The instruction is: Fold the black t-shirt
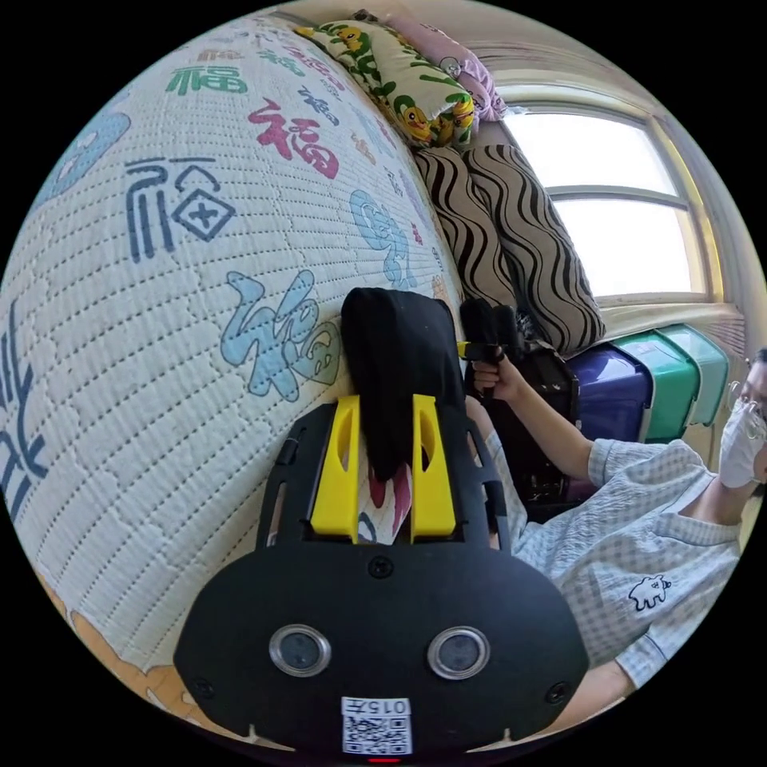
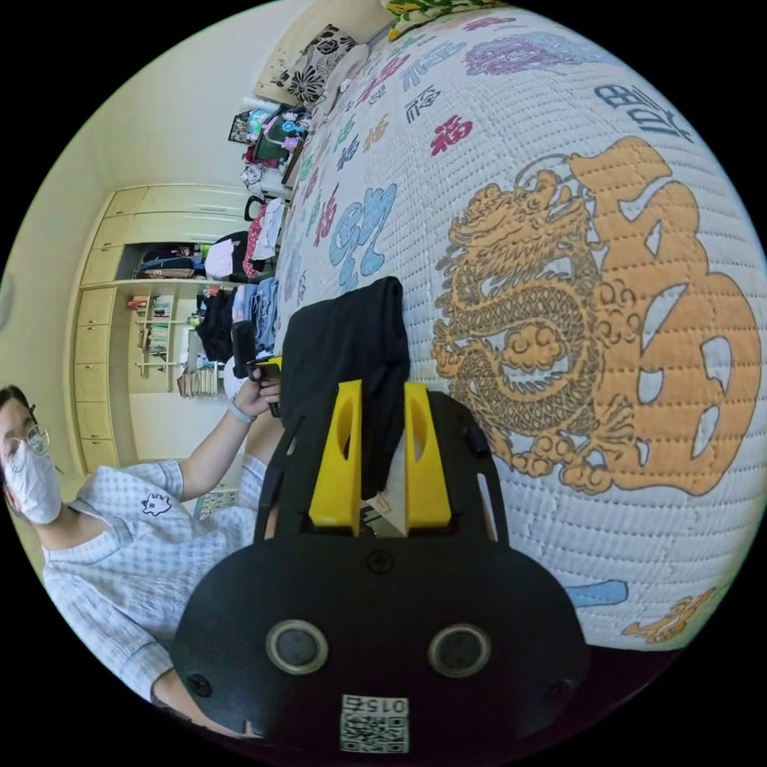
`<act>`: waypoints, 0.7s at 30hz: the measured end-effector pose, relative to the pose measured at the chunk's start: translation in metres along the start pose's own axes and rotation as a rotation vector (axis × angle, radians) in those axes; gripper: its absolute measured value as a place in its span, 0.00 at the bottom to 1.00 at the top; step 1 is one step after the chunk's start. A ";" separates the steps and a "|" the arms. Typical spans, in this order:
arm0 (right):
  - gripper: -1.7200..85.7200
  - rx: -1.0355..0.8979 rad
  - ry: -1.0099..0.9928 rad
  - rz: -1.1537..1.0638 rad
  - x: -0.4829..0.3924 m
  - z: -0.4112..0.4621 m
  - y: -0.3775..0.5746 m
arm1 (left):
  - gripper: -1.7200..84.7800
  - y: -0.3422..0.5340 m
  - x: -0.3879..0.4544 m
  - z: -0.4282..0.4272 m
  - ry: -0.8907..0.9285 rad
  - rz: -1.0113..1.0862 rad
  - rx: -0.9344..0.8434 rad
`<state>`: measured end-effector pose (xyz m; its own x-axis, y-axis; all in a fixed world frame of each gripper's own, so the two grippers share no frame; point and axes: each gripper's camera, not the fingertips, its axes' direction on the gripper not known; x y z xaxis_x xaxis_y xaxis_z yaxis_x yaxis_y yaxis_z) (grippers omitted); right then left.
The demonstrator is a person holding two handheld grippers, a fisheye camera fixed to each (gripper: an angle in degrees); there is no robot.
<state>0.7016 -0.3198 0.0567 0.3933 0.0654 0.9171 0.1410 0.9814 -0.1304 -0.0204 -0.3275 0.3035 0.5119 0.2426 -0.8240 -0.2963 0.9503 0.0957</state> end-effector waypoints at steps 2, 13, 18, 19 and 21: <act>0.08 -0.060 -0.052 0.015 0.000 0.011 -0.007 | 0.12 -0.009 0.005 0.010 -0.005 0.007 -0.015; 0.03 -0.086 0.310 -0.085 -0.100 -0.116 -0.011 | 0.08 -0.059 0.144 0.086 0.134 0.125 0.100; 0.03 -0.034 0.614 0.019 -0.135 -0.219 0.005 | 0.07 -0.121 0.246 0.192 0.275 0.231 0.097; 0.03 -0.027 0.678 0.066 -0.137 -0.239 0.009 | 0.07 -0.135 0.271 0.218 0.294 0.241 0.094; 0.03 -0.024 0.767 0.149 -0.135 -0.262 0.013 | 0.07 -0.154 0.307 0.255 0.314 0.259 0.077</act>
<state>0.8882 -0.3626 -0.1670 0.9265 0.0439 0.3737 0.0541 0.9673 -0.2478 0.3882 -0.3498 0.1786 0.1539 0.4158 -0.8963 -0.3156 0.8803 0.3542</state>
